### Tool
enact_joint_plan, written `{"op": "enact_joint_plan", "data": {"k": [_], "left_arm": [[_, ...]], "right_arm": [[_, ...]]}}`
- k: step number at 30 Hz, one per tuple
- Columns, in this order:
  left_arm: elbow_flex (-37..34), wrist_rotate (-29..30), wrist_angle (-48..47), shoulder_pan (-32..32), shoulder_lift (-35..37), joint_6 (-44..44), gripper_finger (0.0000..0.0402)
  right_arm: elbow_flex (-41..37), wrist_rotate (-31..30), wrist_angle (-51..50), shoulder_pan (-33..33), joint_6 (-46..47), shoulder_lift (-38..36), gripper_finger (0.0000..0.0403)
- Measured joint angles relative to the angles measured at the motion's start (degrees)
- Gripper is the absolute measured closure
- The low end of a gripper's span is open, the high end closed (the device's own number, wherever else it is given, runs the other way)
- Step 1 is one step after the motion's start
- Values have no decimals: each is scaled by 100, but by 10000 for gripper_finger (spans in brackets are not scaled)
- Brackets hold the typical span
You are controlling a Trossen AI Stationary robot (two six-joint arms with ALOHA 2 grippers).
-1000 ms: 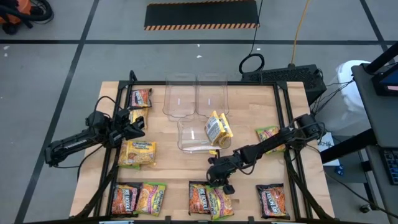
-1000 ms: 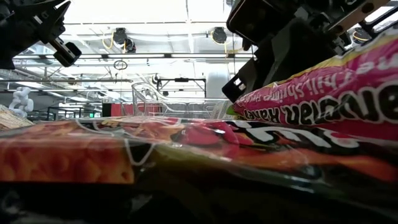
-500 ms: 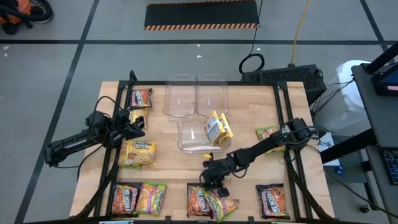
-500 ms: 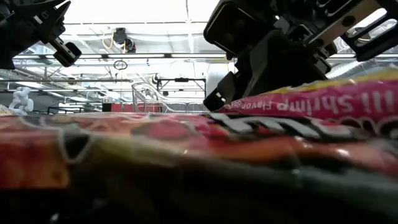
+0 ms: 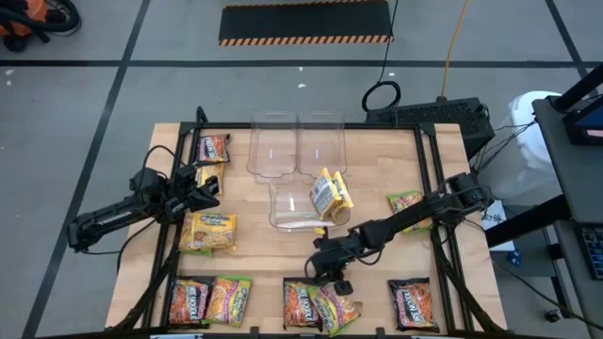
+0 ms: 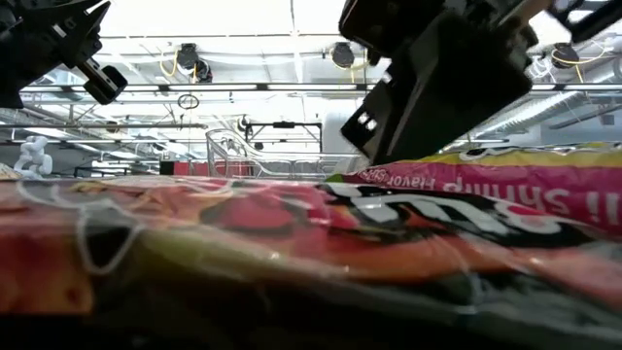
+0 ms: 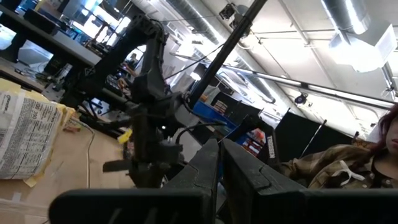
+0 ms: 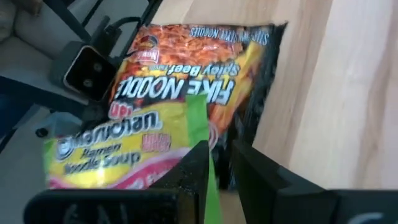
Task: Sort Maruchan noodles
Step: Put the green noodle pack into the top right transparent bin
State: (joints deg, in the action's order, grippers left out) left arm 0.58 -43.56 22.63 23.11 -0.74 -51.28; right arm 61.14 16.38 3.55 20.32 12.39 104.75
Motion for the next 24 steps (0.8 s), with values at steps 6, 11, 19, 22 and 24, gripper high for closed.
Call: {"op": "enact_joint_plan", "data": {"k": [6, 11, 19, 22, 24], "left_arm": [[0, -2, 11, 0, 1, 10, 376], [0, -3, 13, -1, 0, 10, 376], [0, -4, 11, 0, -1, 8, 376], [0, -4, 9, 0, 0, 8, 376], [0, -6, 9, -1, 1, 6, 376]], "right_arm": [[0, 20, -1116, 81, 194, -418, 335], [-2, 22, -1539, 153, 512, -446, 335], [-2, 20, -2001, 140, 1050, -448, 335], [-2, 22, -2043, 140, 1096, -448, 335], [-2, 22, -2027, 140, 1153, -448, 335]]}}
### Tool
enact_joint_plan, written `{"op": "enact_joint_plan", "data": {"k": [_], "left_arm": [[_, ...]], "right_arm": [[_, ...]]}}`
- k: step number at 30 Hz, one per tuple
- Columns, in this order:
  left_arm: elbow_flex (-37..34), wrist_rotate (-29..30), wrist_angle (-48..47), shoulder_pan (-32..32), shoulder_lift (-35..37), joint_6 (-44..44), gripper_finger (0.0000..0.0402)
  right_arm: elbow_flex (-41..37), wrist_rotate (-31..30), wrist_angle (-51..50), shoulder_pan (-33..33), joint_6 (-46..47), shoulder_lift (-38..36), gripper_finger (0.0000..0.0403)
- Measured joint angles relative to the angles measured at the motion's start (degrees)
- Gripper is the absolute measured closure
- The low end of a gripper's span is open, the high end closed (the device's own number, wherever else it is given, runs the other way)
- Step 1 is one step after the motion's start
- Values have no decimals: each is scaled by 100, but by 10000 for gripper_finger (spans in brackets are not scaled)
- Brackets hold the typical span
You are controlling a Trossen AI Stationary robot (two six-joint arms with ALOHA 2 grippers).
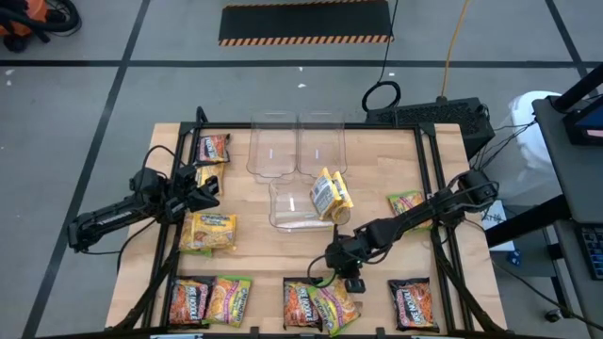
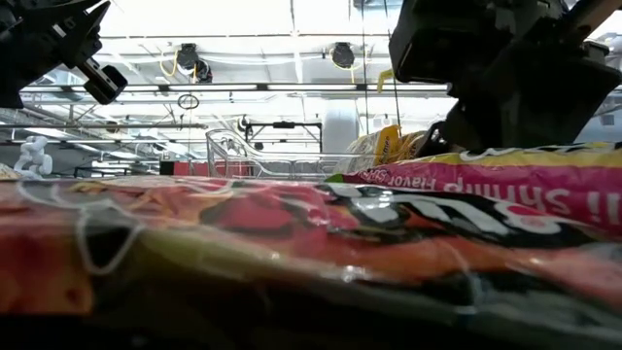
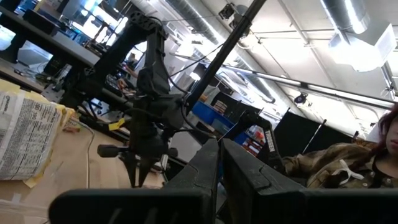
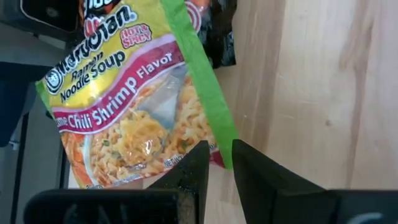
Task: Sort Maruchan noodles
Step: Put the green noodle pack into the top right transparent bin
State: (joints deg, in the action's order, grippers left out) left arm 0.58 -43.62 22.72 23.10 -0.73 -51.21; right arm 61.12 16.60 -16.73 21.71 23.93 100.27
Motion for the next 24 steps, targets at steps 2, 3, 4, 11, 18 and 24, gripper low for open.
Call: {"op": "enact_joint_plan", "data": {"k": [2, 3, 4, 11, 18, 24], "left_arm": [[0, 0, -2, 1, 0, -1, 376], [0, 0, -2, -1, -2, -1, 376], [0, 0, -2, -1, -2, -1, 376], [0, -3, -7, -1, 0, -1, 376], [0, -7, 4, 0, 0, -2, 376], [2, -7, -13, 1, -2, -3, 376]], "right_arm": [[0, -3, -9, -2, 95, 0, 335], [0, -10, -4, -2, 136, 0, 335], [0, -26, -3, -2, 189, 0, 335], [0, -471, -68, -14, 491, -130, 335], [0, 148, -207, -157, 1317, -203, 335], [0, 773, -203, -188, 1309, -203, 335]]}}
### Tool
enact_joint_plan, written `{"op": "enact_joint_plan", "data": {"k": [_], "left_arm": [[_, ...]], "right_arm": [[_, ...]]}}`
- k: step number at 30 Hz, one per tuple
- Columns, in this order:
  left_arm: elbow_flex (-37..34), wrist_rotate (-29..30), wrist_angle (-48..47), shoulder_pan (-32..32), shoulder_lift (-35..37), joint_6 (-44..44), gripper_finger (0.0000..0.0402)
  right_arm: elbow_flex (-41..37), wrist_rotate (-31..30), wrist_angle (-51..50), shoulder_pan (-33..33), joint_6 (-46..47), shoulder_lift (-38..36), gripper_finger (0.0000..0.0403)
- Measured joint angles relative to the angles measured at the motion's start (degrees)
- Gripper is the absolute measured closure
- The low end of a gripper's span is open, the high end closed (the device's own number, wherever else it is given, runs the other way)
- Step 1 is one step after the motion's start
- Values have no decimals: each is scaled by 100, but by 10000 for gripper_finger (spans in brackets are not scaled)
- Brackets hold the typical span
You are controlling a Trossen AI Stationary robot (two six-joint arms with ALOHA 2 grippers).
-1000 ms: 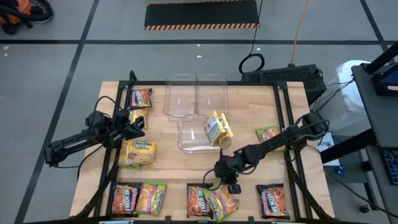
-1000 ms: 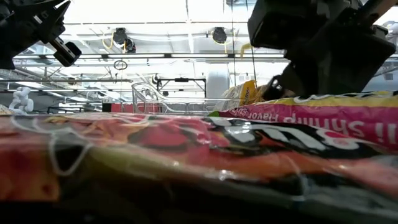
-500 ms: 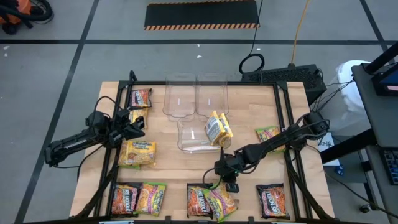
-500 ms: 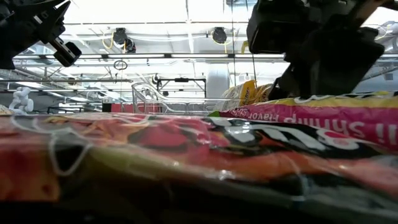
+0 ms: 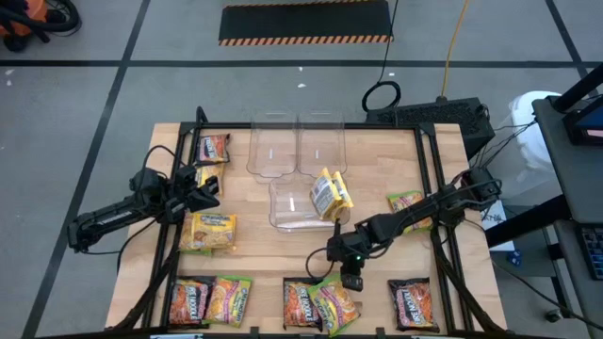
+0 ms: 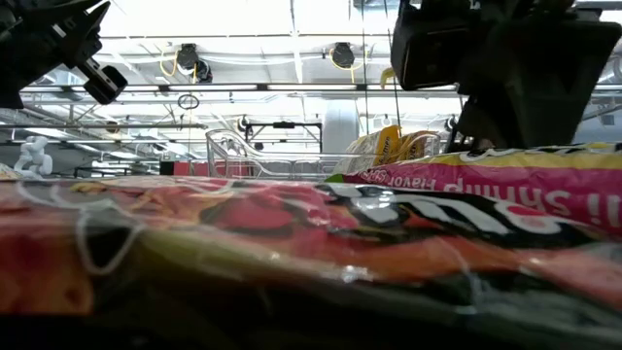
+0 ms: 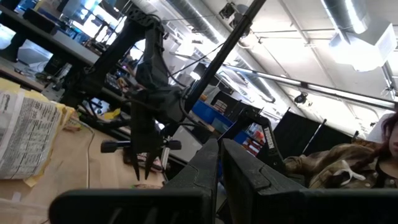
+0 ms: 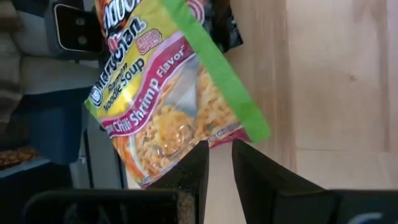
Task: Sort Maruchan noodles
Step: Put the green noodle pack into the top right transparent bin
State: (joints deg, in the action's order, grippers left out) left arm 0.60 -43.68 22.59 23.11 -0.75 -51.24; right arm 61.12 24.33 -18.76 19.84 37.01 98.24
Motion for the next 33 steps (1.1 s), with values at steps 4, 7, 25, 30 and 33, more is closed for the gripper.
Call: {"op": "enact_joint_plan", "data": {"k": [4, 7, 25, 30, 33], "left_arm": [[-2, 0, 2, 0, 1, 0, 376], [-2, 1, 2, 0, 2, 0, 376], [-2, -39, 2, -2, 1, 0, 376], [-2, -140, 2, -2, 0, 0, 376], [-2, -144, 4, -2, 0, 2, 376]], "right_arm": [[-55, -6, 60, -33, 29, 0, 335], [-204, -32, 65, -117, 357, 0, 335], [-426, -15, 783, -228, 593, 0, 335], [-764, 211, 1141, -226, 1006, 2, 335], [-1011, 271, 1705, -226, 1092, 2, 335]]}}
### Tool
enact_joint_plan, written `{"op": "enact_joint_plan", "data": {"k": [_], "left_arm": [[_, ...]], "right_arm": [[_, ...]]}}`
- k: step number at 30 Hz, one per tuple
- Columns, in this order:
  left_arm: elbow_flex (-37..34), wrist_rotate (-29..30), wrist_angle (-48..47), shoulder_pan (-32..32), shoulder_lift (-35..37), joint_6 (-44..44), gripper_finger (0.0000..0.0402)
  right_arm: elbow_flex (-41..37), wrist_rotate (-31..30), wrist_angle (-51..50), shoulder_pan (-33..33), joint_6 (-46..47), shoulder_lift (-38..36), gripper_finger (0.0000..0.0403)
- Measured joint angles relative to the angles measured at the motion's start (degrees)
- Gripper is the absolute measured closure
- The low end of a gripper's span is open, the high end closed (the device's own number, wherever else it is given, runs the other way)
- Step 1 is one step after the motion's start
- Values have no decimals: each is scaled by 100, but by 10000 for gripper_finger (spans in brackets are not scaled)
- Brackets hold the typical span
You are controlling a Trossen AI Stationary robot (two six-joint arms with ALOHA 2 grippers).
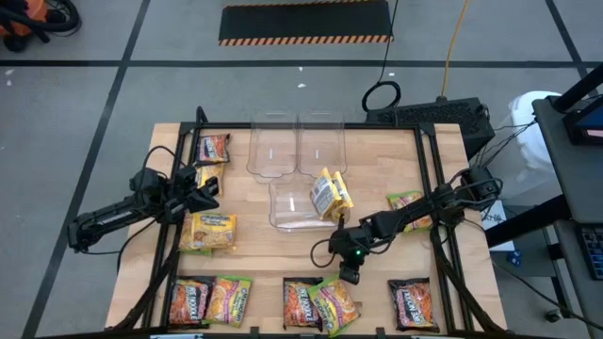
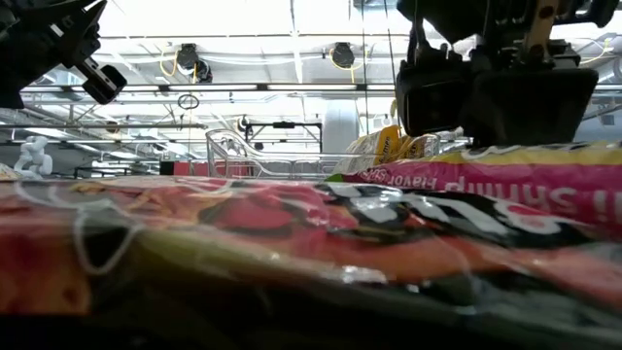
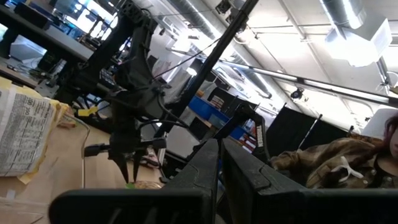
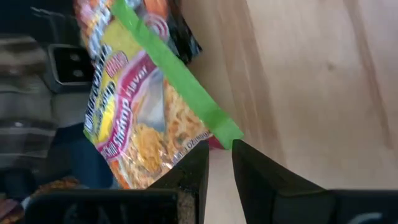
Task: Sort Maruchan noodles
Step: Put the green noodle pack into the top right transparent bin
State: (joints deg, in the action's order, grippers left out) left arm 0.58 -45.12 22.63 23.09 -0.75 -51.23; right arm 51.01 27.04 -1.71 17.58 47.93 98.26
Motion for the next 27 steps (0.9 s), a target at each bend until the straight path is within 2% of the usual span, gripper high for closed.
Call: {"op": "enact_joint_plan", "data": {"k": [5, 16, 27], "left_arm": [[0, 0, -3, 1, 1, -2, 376], [0, 0, -2, 2, 0, 0, 376], [0, -2, -4, 2, 0, 3, 376]], "right_arm": [[-279, 3, 887, 0, 306, 0, 335], [-438, 25, 981, 3, 604, 2, 335], [-438, 462, 1189, 12, 541, 2, 335]]}}
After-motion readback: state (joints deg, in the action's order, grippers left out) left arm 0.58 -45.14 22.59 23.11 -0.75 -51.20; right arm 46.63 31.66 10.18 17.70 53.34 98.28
